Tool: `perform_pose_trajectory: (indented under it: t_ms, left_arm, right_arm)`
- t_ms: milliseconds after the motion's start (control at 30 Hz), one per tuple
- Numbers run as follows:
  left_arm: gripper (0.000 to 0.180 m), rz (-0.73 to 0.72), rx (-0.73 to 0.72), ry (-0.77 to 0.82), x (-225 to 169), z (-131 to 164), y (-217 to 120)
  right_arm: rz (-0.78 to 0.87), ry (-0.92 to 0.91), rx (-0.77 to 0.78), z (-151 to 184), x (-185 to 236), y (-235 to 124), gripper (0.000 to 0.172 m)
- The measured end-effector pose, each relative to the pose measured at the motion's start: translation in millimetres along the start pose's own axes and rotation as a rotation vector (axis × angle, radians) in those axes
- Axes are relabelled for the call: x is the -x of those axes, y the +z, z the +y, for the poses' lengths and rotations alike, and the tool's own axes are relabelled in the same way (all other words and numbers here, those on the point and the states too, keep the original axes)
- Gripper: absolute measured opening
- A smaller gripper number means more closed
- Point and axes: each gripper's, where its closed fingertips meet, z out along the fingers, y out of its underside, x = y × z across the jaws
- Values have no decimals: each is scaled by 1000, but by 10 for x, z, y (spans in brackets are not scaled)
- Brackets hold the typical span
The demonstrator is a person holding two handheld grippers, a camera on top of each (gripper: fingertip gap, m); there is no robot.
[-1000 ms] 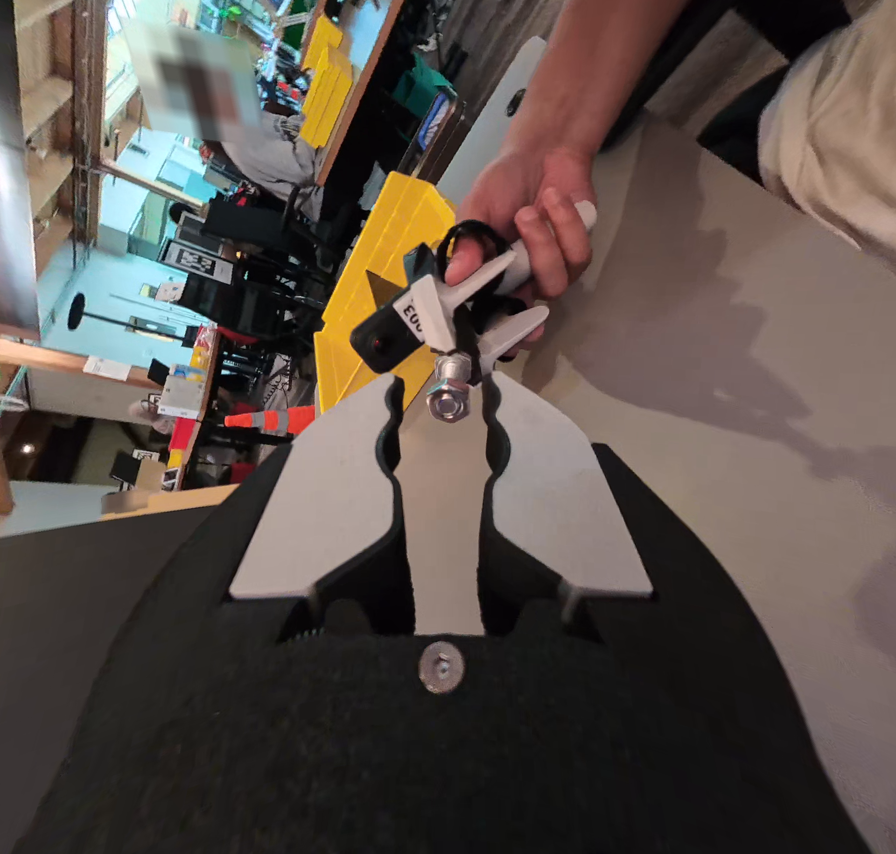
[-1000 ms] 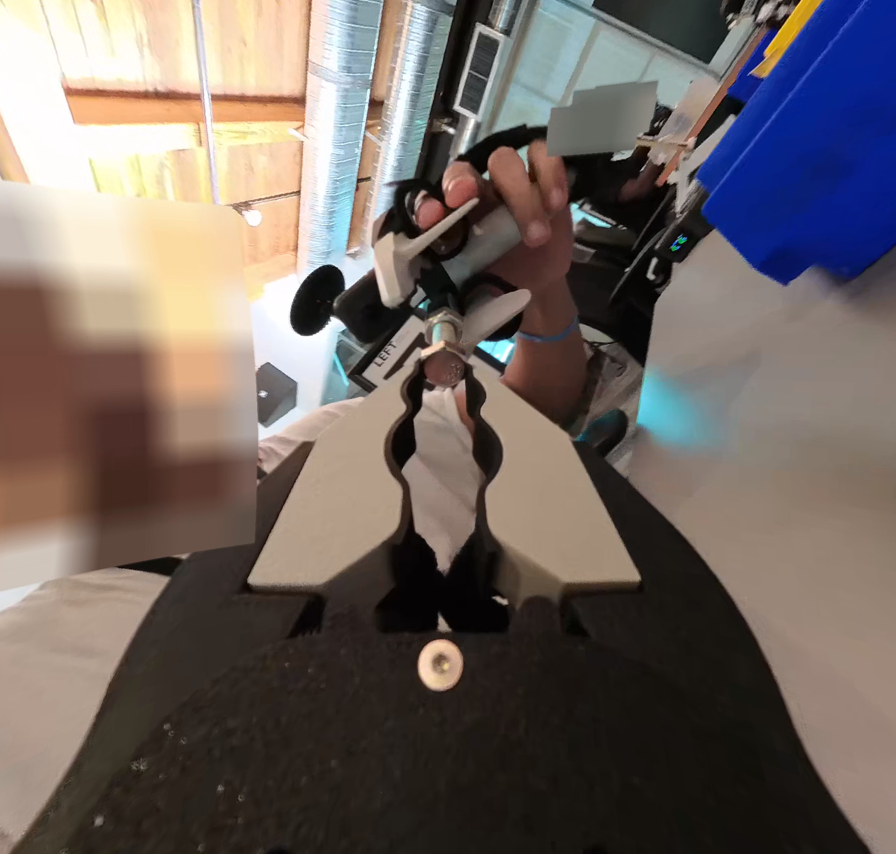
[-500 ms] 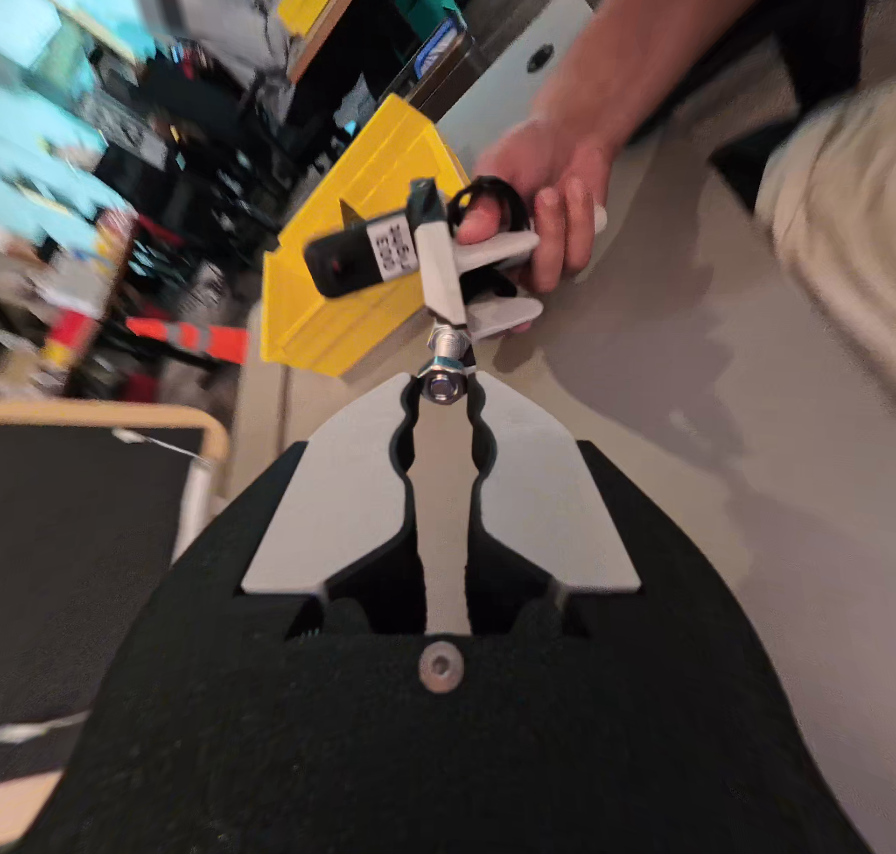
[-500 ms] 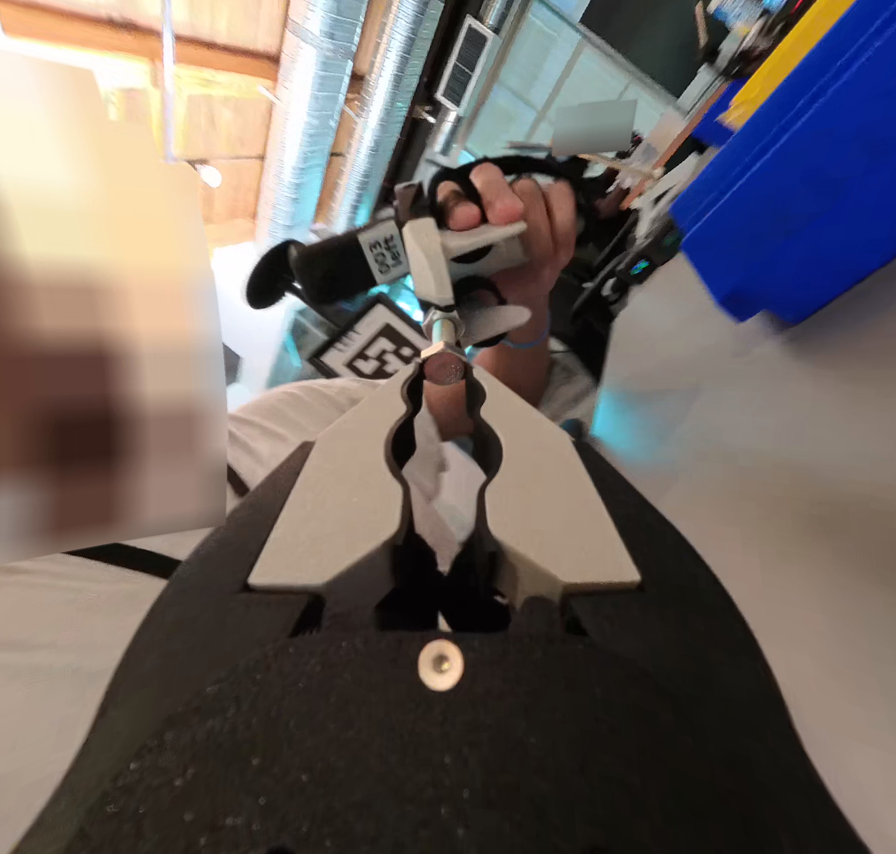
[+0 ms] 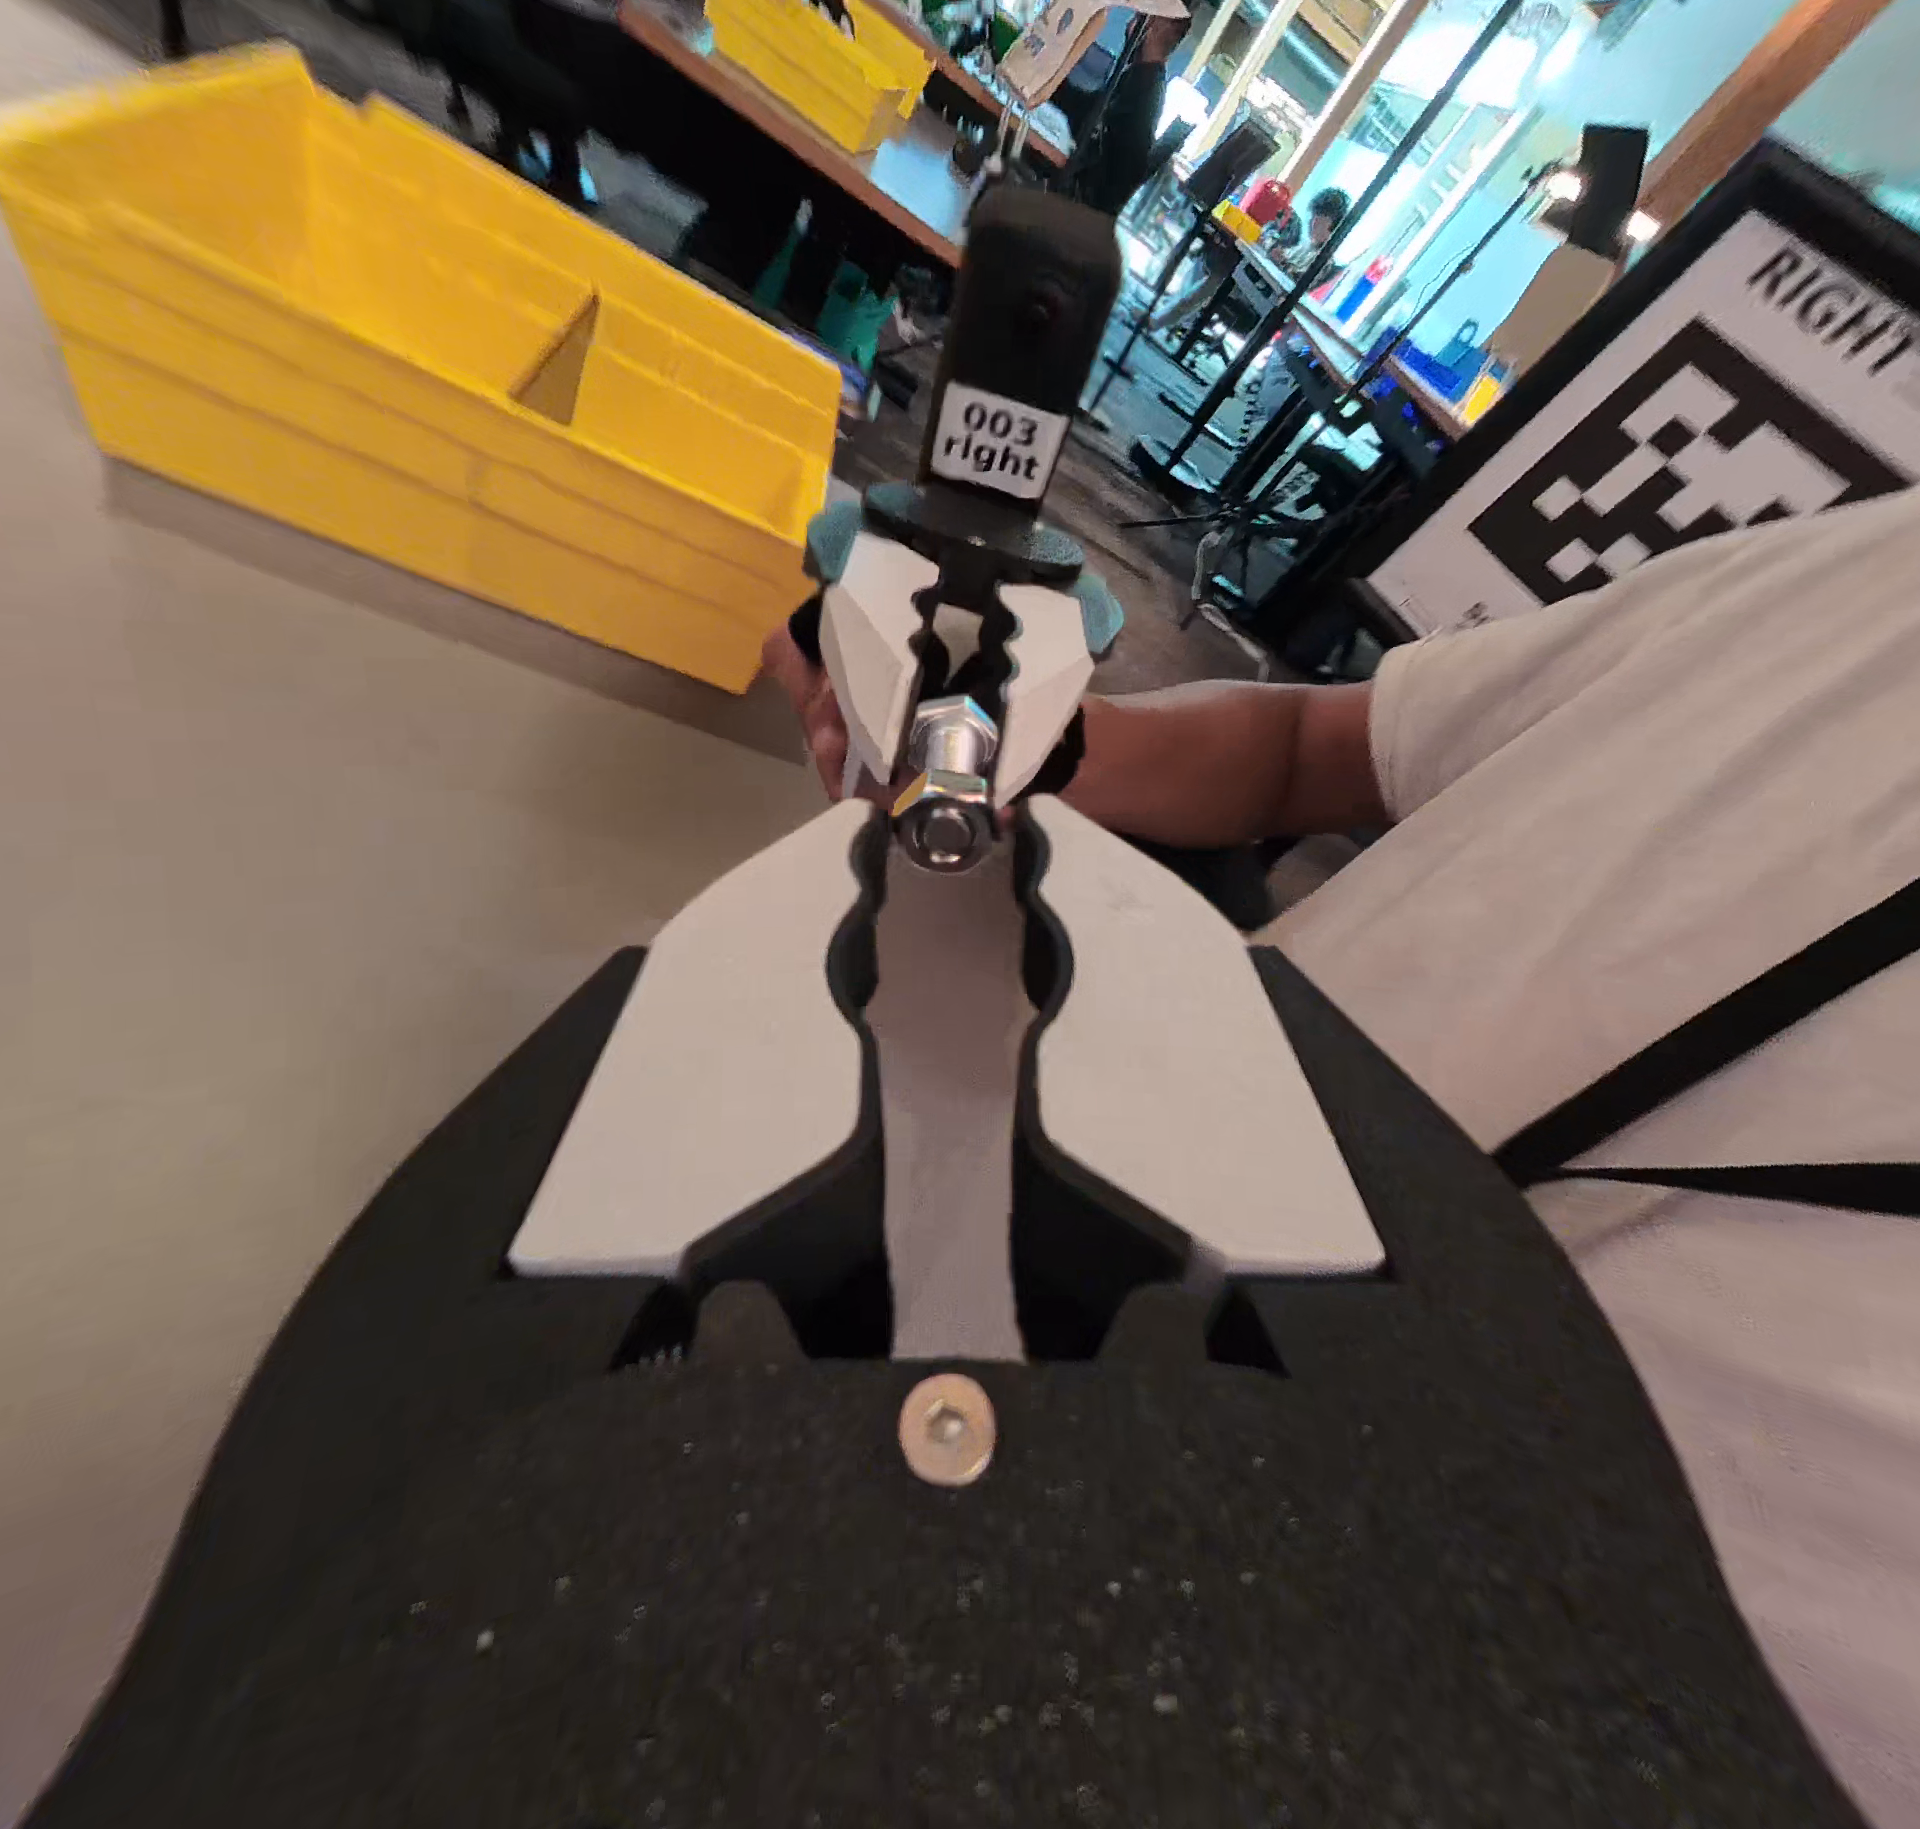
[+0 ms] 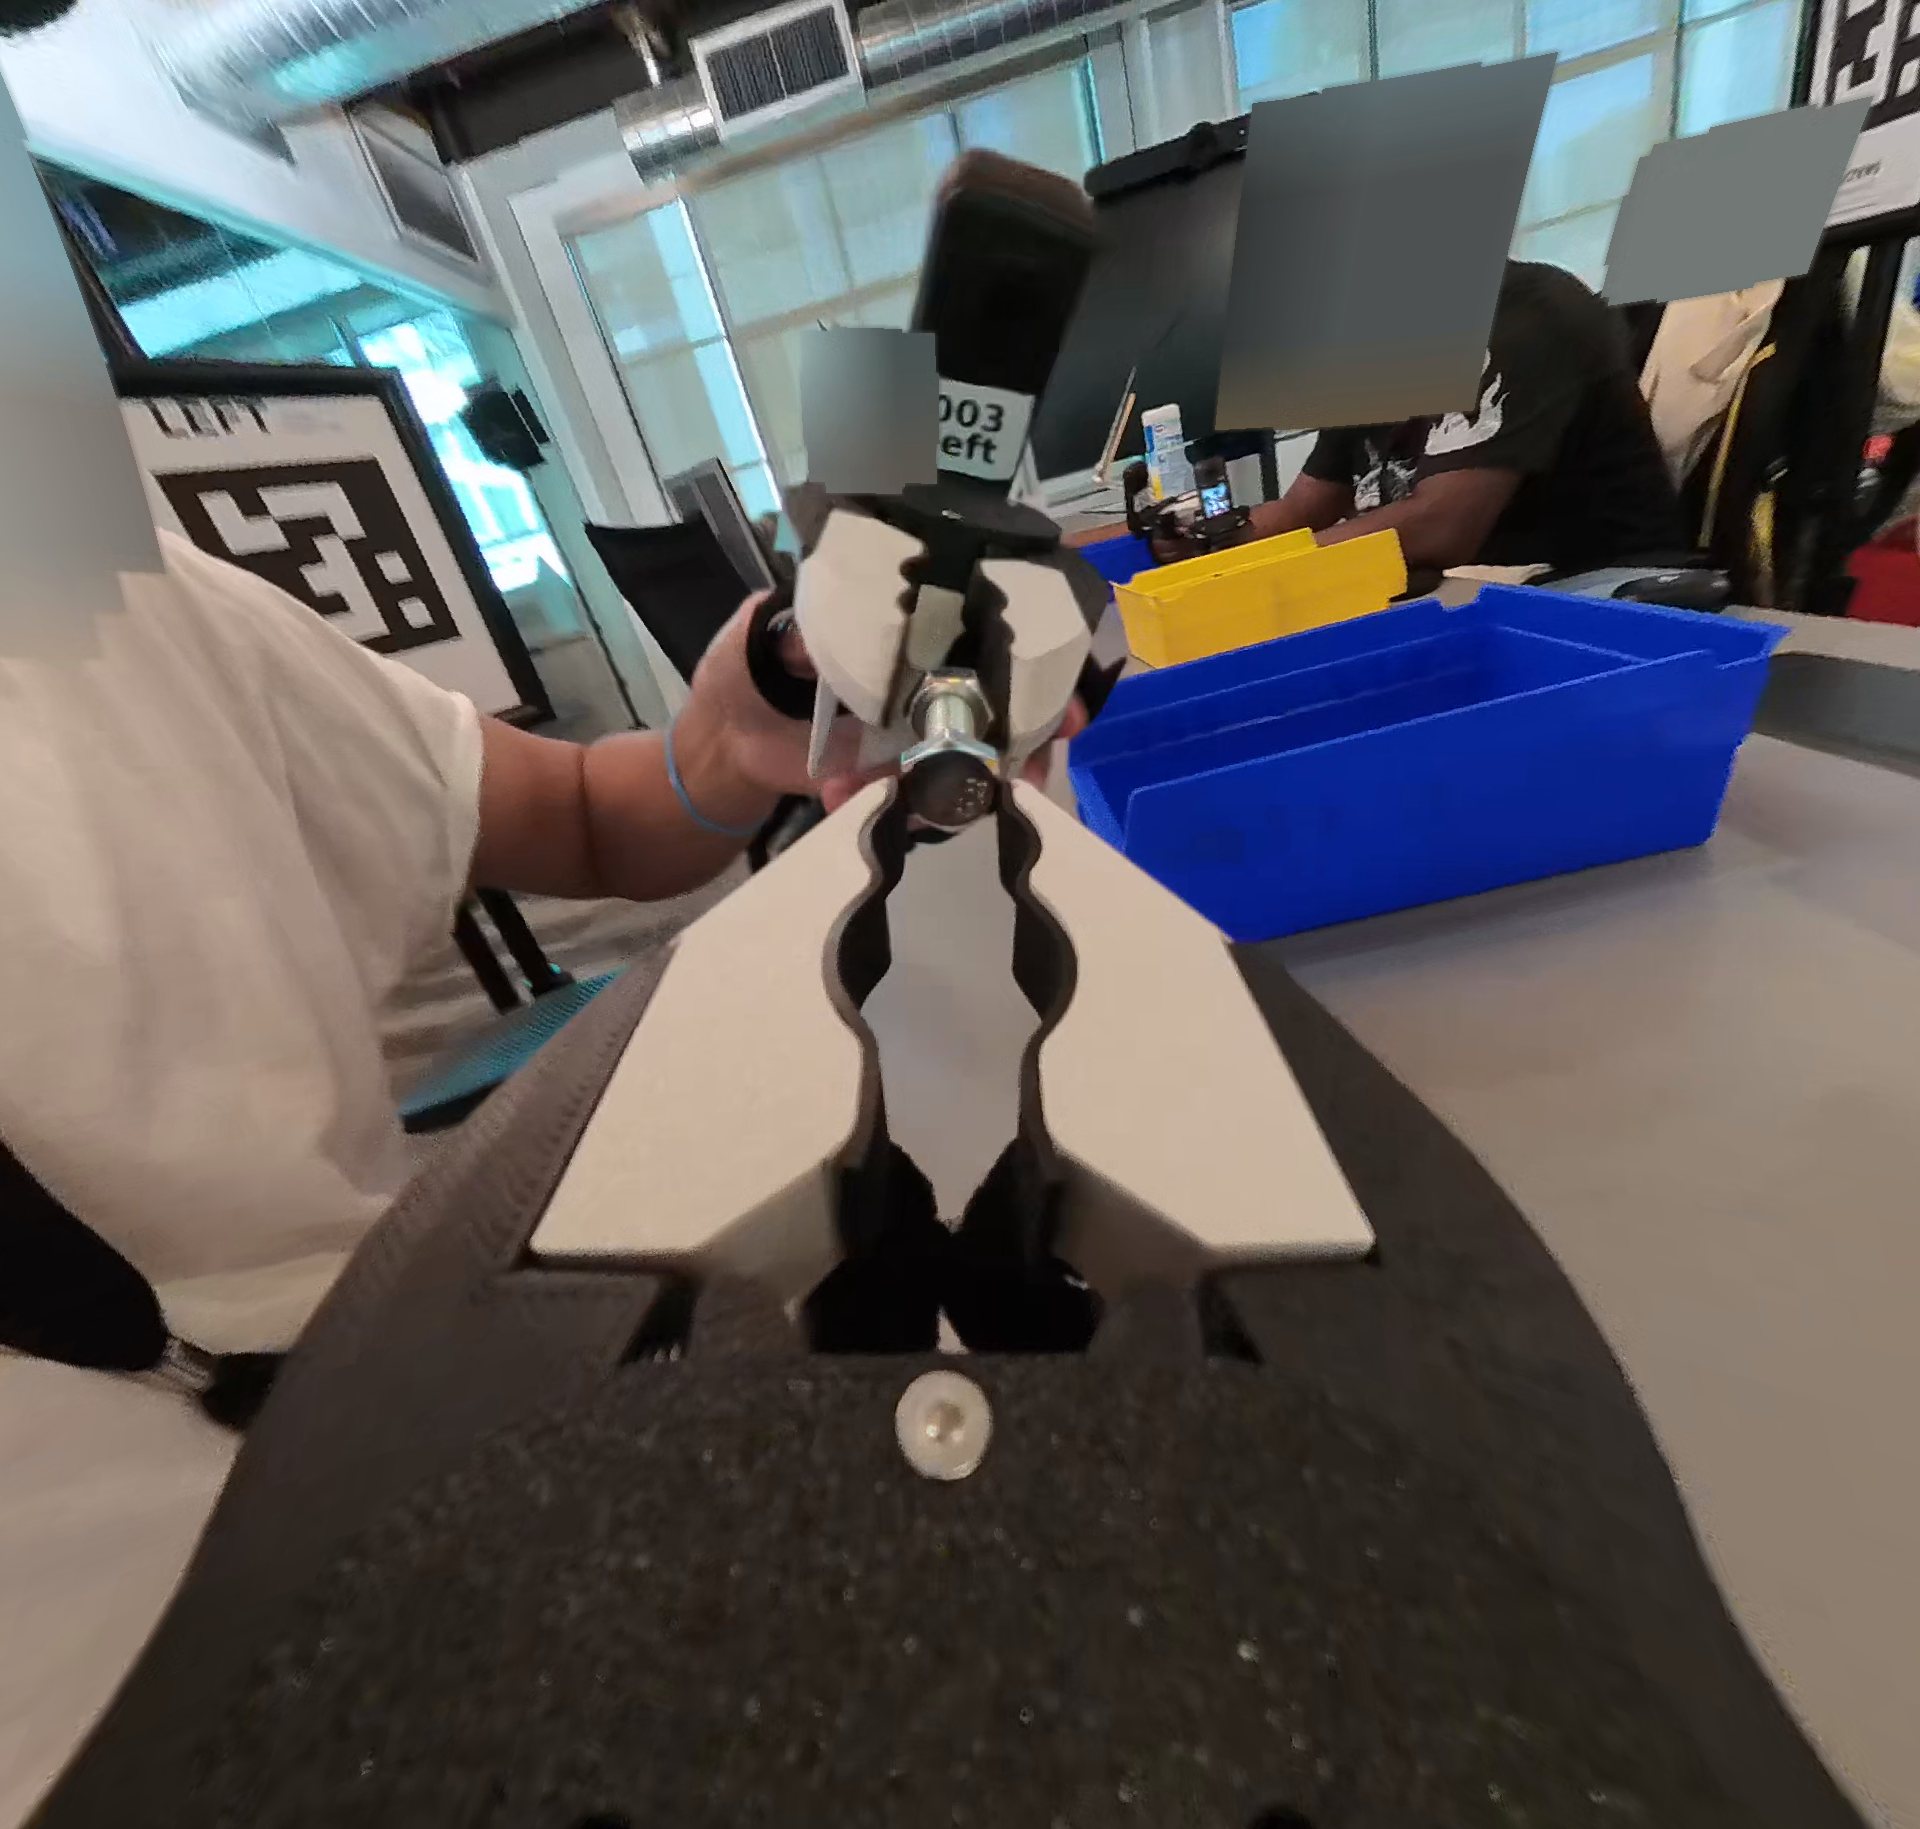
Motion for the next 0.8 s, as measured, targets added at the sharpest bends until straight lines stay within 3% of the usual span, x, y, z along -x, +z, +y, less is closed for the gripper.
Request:
perform_pose_trajectory:
  t_ms: [133,267,400,633,800]
  left_arm:
    - [79,-128,-125,407,21,-168,-15]
    - [72,-343,-16,1014,149,-162,-119]
    - [46,-411,125,1464,133,-74,-156]
    - [40,-276,275,1611,100,83,-91]
    - [19,-276,325,1689,112,99,-47]
  right_arm:
    - [-90,236,-97,-84,-36,-50,17]
    - [-176,477,-136,-52,-113,-71,16]
    - [-245,623,-132,10,-116,-49,17]
    - [-333,710,-84,93,7,20,16]
    - [-354,723,-62,125,63,55,17]
